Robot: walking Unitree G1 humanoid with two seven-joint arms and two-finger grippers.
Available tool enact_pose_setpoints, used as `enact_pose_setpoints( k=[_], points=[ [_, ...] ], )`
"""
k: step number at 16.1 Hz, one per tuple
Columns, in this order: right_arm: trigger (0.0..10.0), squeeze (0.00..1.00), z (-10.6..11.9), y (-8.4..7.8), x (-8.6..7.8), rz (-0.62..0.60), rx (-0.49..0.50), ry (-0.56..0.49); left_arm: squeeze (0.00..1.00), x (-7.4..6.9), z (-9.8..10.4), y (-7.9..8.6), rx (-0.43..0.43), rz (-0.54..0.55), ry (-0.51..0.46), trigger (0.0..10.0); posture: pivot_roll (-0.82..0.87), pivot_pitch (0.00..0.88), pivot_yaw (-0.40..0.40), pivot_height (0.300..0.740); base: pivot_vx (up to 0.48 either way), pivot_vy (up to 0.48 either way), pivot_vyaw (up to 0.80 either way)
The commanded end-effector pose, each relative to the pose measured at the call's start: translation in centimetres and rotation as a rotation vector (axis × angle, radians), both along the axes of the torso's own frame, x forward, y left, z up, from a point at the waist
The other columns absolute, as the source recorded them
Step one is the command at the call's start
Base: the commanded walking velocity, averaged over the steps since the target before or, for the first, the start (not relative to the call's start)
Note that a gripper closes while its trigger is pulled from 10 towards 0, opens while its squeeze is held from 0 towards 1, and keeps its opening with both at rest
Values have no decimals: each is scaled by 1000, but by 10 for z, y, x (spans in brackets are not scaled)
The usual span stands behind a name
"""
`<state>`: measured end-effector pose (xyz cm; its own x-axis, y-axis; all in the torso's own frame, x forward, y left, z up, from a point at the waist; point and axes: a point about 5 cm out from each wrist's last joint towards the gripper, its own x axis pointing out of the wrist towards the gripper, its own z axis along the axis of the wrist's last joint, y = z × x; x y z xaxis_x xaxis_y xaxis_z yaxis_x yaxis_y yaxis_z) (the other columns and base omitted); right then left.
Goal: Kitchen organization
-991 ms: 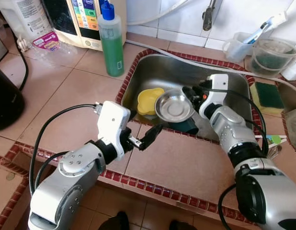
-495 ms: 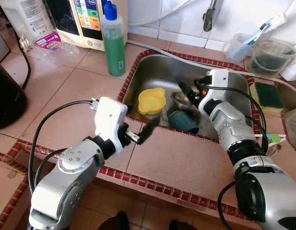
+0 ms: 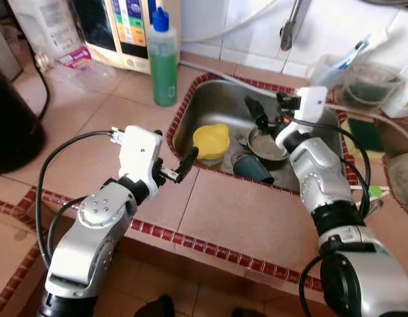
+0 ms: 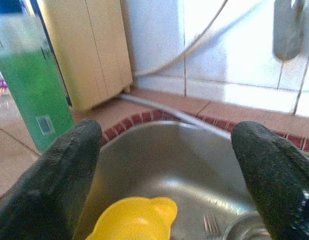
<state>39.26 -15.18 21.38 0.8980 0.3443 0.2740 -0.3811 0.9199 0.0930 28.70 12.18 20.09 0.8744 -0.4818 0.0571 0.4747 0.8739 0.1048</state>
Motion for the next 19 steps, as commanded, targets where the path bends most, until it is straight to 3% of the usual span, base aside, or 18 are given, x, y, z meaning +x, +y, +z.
enact_pose_setpoints(
  k=[1, 3, 4, 6, 9, 12, 14, 19],
  points=[
    [10000, 1000, 4, -5, -4, -23, 22, -36, 0, 3, 2, -2, -5, -10, -38, 10000, -46, 53, -54, 740, 0, 0, 0],
    [10000, 1000, 2, -8, -8, -53, 29, -47, 0, 6, 0, -2, -19, -3, -48, 10000, -51, 44, -51, 740, 0, 0, 0],
    [10000, 0, 1, -7, -11, -61, 34, -59, 0, 9, -3, -1, -34, 0, -37, 10000, -57, 31, -47, 740, 0, 0, 0],
    [10000, 0, -2, -4, -23, -111, 70, -104, 0, 18, -12, 5, -88, 78, -38, 10000, -72, 3, -33, 740, 0, 0, 0],
    [10000, 0, -9, 0, -38, -152, 28, -139, 0, 19, -14, 5, -109, 137, -78, 10000, -84, 0, -26, 740, 0, 0, 0],
    [10000, 0, -24, 7, -59, -194, -39, -161, 0, 13, -22, 5, -137, 154, -76, 10000, -88, 0, -21, 740, 0, 0, 0],
    [10000, 0, -43, 10, -72, -201, -88, -120, 0, 9, -31, 8, -131, 163, -63, 10000, -85, 0, -16, 740, 0, 0, 0],
    [10000, 0, -57, 20, -83, -190, -141, -86, 0, 2, -37, 14, -125, 169, -85, 10000, -81, 0, -12, 740, 0, 0, 0]
  ],
)
